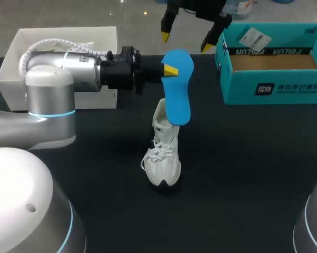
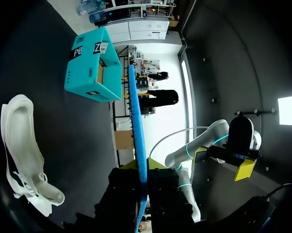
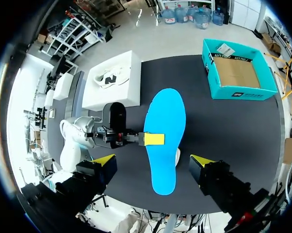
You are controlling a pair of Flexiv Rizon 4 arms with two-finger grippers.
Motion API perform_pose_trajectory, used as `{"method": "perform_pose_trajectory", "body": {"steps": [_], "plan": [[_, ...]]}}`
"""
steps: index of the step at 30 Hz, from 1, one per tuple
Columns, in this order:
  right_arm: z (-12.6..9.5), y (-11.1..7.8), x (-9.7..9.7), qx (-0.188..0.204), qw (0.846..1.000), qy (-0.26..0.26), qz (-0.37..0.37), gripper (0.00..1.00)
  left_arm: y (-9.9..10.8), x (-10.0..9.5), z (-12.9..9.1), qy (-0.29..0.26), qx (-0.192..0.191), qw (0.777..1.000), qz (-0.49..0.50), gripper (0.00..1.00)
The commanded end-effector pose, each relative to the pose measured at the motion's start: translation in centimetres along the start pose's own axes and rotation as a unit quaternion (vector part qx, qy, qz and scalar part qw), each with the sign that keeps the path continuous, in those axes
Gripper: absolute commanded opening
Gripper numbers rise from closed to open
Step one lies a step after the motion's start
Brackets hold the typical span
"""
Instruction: Take the shoe out of the shoebox, open the shoe tongue, remove and reinsert the insole, then place the shoe into the shoebox
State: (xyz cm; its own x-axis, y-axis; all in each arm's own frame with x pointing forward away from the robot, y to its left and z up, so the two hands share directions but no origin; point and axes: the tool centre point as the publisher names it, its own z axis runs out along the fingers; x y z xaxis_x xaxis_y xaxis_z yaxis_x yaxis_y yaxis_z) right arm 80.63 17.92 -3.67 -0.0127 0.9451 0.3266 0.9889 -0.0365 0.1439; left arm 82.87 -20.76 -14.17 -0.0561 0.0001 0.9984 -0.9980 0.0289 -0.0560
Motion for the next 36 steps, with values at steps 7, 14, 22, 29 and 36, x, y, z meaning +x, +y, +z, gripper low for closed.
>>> {"method": "perform_pose_trajectory", "body": {"steps": [7,14,22,29,36], "plan": [[-1.5,-1.7,-4.1,-0.095,0.963,0.250,-0.005,1.00,-0.3,0.4,-1.2,0.010,0.008,1.000,-0.004,0.00],[-1.2,-1.7,-4.9,-0.077,0.948,0.310,0.007,1.00,-0.4,0.5,-1.5,0.013,0.009,1.000,-0.004,0.00],[-0.7,-2.0,-5.3,-0.032,0.923,0.383,-0.008,1.00,-0.5,0.7,-1.3,0.020,0.007,1.000,-0.007,0.00],[0.7,-2.6,-6.0,-0.025,0.906,0.421,-0.013,1.00,-0.4,1.3,-1.5,0.027,0.005,1.000,-0.008,0.00],[2.4,-3.2,-7.2,-0.041,0.878,0.476,-0.001,1.00,-0.2,2.2,-1.6,0.042,0.002,0.999,-0.009,0.00]]}}
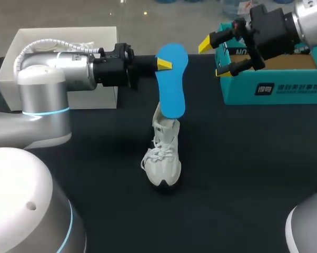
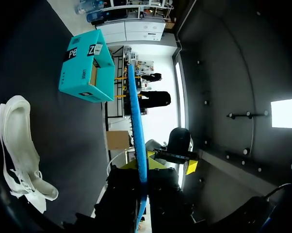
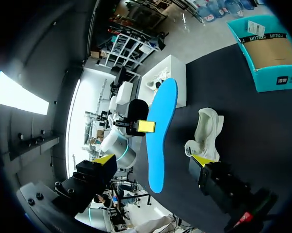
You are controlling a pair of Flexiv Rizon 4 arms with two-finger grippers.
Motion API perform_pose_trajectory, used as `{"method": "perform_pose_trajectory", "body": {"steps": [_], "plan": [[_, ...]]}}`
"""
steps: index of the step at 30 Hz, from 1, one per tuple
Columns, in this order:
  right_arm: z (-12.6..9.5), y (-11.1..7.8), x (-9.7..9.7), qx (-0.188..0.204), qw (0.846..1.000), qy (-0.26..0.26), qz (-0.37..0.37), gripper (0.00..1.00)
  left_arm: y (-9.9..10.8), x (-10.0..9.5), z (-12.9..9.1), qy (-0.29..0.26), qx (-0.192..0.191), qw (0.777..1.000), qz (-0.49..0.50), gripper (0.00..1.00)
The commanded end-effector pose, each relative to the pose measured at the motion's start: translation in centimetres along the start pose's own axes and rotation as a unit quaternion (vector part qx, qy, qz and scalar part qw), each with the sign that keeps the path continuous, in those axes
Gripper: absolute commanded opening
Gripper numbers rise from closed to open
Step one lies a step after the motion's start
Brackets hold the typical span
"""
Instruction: Take the shoe out of the shoebox, open the shoe tongue, remove and reinsert the insole, then place the shoe into the shoebox
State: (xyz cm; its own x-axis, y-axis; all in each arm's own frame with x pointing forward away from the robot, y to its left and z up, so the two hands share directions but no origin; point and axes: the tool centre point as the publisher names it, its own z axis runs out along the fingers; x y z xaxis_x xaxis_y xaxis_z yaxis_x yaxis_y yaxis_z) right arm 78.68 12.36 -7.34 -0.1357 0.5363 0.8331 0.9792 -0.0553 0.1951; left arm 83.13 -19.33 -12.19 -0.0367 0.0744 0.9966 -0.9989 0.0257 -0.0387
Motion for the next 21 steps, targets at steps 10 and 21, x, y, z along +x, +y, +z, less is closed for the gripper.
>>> {"method": "perform_pose_trajectory", "body": {"steps": [10,21], "plan": [[0.5,-1.3,-2.6,-0.029,0.976,0.215,0.010,1.00,0.4,0.5,-0.2,0.005,-0.005,1.000,-0.002,0.00],[0.3,-0.6,-2.5,-0.027,0.972,0.230,-0.033,1.00,0.7,0.5,-0.1,0.005,-0.011,1.000,-0.009,0.00]]}}
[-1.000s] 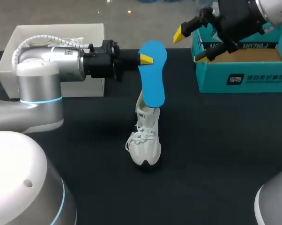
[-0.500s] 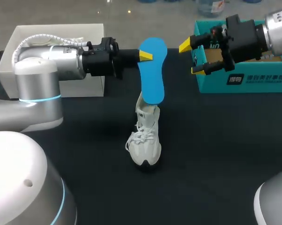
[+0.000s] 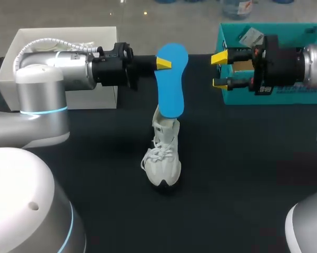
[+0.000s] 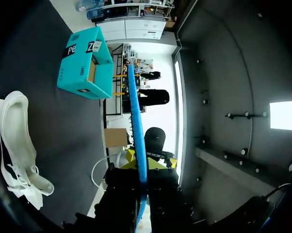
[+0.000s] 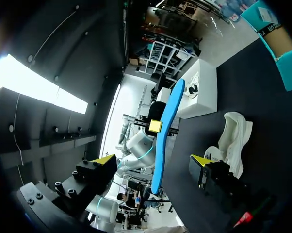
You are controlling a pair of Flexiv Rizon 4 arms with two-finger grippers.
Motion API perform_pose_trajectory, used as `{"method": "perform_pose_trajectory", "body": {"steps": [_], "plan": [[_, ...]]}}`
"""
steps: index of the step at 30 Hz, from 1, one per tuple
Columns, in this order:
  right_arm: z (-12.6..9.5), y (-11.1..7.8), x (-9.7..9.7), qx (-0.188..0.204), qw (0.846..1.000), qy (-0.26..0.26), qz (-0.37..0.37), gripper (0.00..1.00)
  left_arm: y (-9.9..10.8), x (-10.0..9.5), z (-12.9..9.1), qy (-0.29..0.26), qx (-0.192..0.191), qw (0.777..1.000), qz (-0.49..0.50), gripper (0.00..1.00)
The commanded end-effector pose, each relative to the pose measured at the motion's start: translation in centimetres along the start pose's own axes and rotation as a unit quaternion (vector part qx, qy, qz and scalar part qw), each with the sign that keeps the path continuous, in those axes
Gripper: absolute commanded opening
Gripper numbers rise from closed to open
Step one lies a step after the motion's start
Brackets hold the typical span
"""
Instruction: Take the shoe out of the shoebox, open the shoe tongue, remove and reinsert the insole, then place the shoe into the shoebox
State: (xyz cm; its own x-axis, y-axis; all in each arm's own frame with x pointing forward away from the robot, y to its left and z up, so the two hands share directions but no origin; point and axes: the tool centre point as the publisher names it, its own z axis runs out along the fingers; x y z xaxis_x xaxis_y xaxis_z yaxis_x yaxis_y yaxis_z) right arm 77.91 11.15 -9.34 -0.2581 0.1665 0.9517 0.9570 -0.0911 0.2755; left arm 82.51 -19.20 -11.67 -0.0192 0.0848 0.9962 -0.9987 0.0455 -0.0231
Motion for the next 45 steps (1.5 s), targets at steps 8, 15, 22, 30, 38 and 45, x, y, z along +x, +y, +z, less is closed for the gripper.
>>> {"method": "perform_pose_trajectory", "body": {"steps": [8,15,22,30,38,45], "plan": [[0.4,0.8,-0.1,0.015,1.000,0.008,0.013,1.00,0.3,-0.1,0.2,-0.003,-0.006,1.000,-0.001,0.00],[0.4,0.8,-0.2,0.014,1.000,0.003,0.015,1.00,0.5,0.1,0.0,0.001,-0.008,1.000,0.006,0.00],[0.4,0.8,-0.2,0.014,1.000,0.003,0.015,1.00,1.3,2.1,0.0,0.040,0.002,0.973,0.229,0.00],[0.4,0.8,-0.2,0.014,1.000,0.003,0.015,1.00,1.7,3.0,0.0,0.060,-0.004,0.952,0.299,0.00],[0.4,0.8,-0.2,0.014,1.000,0.003,0.015,1.00,1.7,3.0,0.0,0.060,-0.004,0.952,0.299,0.00],[0.4,0.8,-0.2,0.014,1.000,0.003,0.015,1.00,1.3,2.9,-0.4,0.039,-0.023,0.912,0.409,0.00]]}}
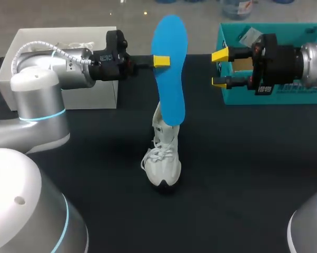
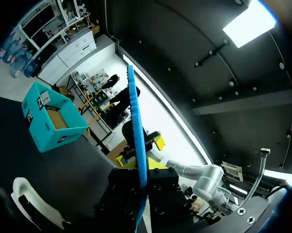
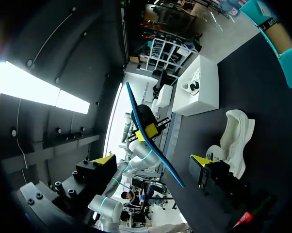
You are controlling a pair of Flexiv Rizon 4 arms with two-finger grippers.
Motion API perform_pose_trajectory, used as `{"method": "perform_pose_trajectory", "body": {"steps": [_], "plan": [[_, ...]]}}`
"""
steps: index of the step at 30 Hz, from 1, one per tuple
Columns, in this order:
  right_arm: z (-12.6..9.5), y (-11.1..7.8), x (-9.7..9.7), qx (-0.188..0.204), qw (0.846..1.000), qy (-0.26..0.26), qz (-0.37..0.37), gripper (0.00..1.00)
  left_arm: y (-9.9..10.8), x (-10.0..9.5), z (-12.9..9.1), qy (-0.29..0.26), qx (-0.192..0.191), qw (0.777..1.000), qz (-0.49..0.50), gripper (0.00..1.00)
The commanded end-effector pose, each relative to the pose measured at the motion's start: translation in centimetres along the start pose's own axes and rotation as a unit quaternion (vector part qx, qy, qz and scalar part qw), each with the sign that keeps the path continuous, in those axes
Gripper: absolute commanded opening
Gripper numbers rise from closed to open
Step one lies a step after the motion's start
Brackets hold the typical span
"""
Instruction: Take the shoe out of the shoebox, open the shoe tongue, remove and reinsert the insole, then place the shoe into the shoebox
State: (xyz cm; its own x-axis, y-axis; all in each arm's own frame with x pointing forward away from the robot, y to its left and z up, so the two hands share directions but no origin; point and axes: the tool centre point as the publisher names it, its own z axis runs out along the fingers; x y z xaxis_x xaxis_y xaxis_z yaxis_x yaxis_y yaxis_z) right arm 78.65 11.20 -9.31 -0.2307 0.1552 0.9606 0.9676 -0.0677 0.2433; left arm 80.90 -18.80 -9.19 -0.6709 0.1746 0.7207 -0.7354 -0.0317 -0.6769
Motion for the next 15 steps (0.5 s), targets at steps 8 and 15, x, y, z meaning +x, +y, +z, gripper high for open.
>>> {"method": "perform_pose_trajectory", "body": {"steps": [8,15], "plan": [[0.24,0.08,0.00,0.000,1.000,-0.001,0.000,1.00,-0.36,-0.10,0.10,0.050,0.002,0.980,0.193,0.00],[0.24,0.08,0.00,0.000,1.000,-0.001,0.000,1.00,-0.50,0.21,0.22,0.047,0.005,0.981,0.190,0.00]]}}
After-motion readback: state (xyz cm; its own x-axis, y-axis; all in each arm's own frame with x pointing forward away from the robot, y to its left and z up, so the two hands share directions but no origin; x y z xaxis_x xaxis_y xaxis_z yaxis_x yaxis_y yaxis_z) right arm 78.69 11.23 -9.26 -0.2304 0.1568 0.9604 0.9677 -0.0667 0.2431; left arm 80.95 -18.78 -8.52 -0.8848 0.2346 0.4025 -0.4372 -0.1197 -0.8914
